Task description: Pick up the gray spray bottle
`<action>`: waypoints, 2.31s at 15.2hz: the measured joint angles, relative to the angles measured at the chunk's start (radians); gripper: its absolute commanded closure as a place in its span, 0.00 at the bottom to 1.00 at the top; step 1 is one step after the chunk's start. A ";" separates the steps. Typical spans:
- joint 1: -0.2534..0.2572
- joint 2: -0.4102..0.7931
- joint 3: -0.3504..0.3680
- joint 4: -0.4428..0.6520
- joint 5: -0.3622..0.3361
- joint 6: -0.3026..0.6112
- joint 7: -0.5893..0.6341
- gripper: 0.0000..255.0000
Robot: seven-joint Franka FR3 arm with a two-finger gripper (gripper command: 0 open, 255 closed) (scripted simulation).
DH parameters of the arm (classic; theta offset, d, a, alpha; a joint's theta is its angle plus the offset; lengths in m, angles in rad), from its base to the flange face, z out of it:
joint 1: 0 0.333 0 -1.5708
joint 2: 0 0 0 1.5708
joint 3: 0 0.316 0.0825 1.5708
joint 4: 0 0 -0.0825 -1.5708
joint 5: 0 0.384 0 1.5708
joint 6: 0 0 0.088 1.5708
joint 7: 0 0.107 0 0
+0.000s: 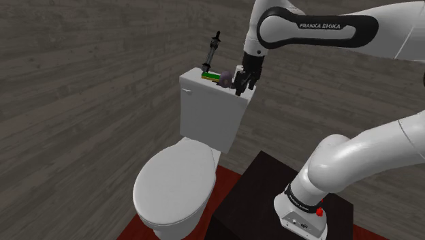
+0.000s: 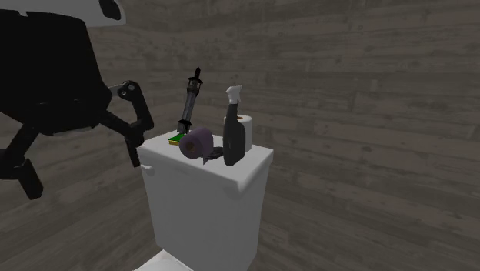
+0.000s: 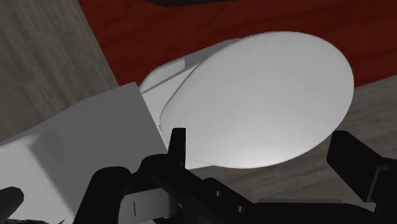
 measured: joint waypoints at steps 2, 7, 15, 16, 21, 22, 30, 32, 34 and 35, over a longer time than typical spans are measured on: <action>-0.024 0.055 -0.009 0.043 -0.019 0.027 0.026 0.00; -0.079 0.187 -0.032 0.153 -0.064 0.086 0.099 0.00; -0.150 0.378 -0.069 0.376 -0.123 0.113 0.223 0.00; -0.161 0.399 -0.079 0.401 -0.129 0.118 0.231 0.00; -0.201 0.514 -0.114 0.554 -0.154 0.116 0.296 0.00; -0.209 0.535 -0.122 0.581 -0.158 0.118 0.308 0.00; -0.275 0.726 -0.188 0.883 -0.165 0.065 0.389 0.00; -0.280 0.732 -0.194 0.878 -0.169 0.081 0.402 0.00; -0.281 0.730 -0.196 0.852 -0.171 0.106 0.410 0.00; -0.281 0.726 -0.196 0.835 -0.173 0.119 0.414 0.00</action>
